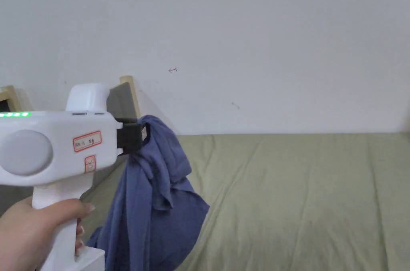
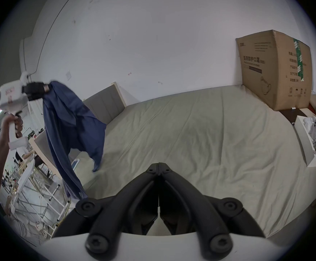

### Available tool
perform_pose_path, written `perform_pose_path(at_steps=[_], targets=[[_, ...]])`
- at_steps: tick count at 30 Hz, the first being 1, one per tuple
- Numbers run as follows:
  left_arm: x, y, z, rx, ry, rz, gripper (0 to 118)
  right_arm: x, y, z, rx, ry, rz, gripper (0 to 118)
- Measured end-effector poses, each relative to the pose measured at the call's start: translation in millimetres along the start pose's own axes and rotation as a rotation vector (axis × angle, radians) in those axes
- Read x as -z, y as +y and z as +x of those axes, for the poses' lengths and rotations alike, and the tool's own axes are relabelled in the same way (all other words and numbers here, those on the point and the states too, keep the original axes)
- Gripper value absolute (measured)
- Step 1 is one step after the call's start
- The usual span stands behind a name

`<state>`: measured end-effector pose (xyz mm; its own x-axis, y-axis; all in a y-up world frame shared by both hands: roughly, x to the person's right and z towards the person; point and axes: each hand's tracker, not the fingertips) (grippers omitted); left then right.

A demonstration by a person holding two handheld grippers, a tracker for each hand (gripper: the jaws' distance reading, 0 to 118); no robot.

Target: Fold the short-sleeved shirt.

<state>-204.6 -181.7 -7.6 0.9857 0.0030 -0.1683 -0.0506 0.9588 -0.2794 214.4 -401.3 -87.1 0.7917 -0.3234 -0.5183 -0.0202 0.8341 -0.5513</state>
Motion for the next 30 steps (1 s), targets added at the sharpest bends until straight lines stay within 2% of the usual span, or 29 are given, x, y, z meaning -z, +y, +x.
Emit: perform_pose_path(at_steps=[5,11,16,18,21,22,23,24,26,30], targets=[[15.5,31.5,84.9,0.029,-0.180,0.052,7,-20.2,6.2,20.1,0.032,-0.040,0.052,0],[68.4,13.5,180.2,0.065,-0.393,0.002,7,-39.8,7.6,46.1,0.060,-0.107,0.085,0],[150.1,-60.6,237.6,-0.035,-0.502,-0.287,7,-51.1,1.5,76.7,0.123,-0.170,0.096,0],[191.4,-113.6,249.4,-0.096,-0.516,-0.500,7,-53.0,-4.2,89.4,0.153,-0.202,0.081,0],[240.6,-198.0,247.3,-0.291,-0.491,-0.809,8,-52.6,-15.6,104.4,0.184,-0.237,0.054,0],[247.6,-222.2,242.6,-0.368,-0.460,-0.854,10,-52.0,-18.9,108.0,0.192,-0.241,0.046,0],[256.4,-245.8,236.4,-0.444,-0.428,-0.909,18,-51.1,-22.5,111.0,0.200,-0.246,0.036,0],[263.0,-265.2,228.5,-0.498,-0.391,-0.958,38,-50.0,-25.7,113.5,0.205,-0.252,0.027,0],[265.7,-289.3,218.1,-0.578,-0.363,-0.998,102,-47.0,-30.2,116.2,0.211,-0.257,0.011,0],[260.2,-291.6,198.6,-0.631,-0.333,-1.002,103,-39.4,-34.6,116.3,0.216,-0.256,-0.016,0]])
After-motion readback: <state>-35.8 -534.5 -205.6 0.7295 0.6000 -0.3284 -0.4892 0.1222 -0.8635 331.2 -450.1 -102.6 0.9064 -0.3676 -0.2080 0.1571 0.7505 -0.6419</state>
